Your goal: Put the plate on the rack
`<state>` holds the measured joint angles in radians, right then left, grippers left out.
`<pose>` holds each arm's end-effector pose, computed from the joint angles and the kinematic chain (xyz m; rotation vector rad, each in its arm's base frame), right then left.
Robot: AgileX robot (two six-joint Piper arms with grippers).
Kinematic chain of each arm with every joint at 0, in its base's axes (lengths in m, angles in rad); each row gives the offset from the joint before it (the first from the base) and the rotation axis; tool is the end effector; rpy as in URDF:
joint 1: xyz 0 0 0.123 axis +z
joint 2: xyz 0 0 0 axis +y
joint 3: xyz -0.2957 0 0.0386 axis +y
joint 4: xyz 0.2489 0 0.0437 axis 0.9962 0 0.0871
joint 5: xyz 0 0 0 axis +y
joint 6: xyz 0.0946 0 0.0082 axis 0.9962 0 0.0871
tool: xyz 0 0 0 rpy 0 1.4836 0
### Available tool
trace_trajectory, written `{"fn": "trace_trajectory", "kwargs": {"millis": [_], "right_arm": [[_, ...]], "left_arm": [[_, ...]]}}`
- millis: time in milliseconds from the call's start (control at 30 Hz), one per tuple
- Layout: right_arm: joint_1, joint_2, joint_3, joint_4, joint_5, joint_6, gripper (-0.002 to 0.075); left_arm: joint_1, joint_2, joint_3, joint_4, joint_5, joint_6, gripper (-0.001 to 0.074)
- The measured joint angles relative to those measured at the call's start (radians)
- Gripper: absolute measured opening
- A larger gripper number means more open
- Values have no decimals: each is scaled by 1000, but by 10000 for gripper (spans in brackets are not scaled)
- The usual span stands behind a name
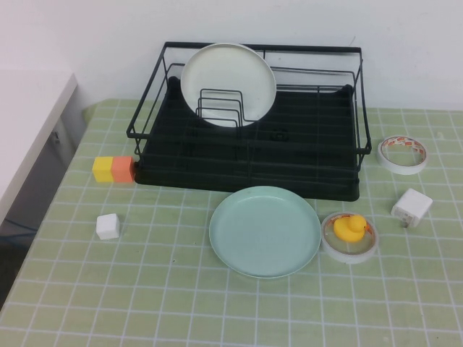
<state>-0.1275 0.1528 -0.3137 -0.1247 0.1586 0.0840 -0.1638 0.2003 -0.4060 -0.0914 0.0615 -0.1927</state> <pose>0.0462 -0.0078 0.2977 0.0814 1.4796 -0.1496 0.0444 -0.0079 0.3350 -0.0762 1.3470 -0.3821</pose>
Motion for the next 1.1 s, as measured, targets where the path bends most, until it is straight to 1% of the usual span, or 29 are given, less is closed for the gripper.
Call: {"fn": "trace_trajectory", "kwargs": {"millis": [67, 133, 200, 300, 433, 600, 733, 833, 900, 967, 1100], "right_arm": [[0, 75, -41, 0, 98, 0, -2], [0, 164, -65, 5, 196, -5, -2], [0, 250, -70, 33, 261, -33, -2], [0, 364, -70, 125, 329, -126, -2], [0, 495, -70, 308, 350, -293, -2], [0, 601, -70, 543, 350, -515, -2], [0, 633, -70, 708, 374, -702, -2], [0, 635, -70, 787, 394, -796, -2], [0, 635, -70, 814, 398, -829, -2], [0, 635, -70, 829, 400, -842, -2], [2, 635, -71, 838, 402, -849, -2]], "left_arm": [[0, 120, -77, 0, 85, 1, -2], [0, 234, -117, 0, 129, -1, -2], [0, 346, -132, -1, 138, -5, -2], [0, 526, -134, -1, 142, -12, -3], [0, 730, -134, -21, 146, -25, -2], [0, 937, -134, -141, 147, -43, -3], [0, 1042, -134, -199, 106, -45, -3], [0, 1099, -143, -242, 78, -49, -3], [0, 1137, -180, -257, 118, -37, -3], [-6, 1179, -241, -268, 208, -3, -2], [-60, 1281, -402, -304, 364, 98, -2]]}}
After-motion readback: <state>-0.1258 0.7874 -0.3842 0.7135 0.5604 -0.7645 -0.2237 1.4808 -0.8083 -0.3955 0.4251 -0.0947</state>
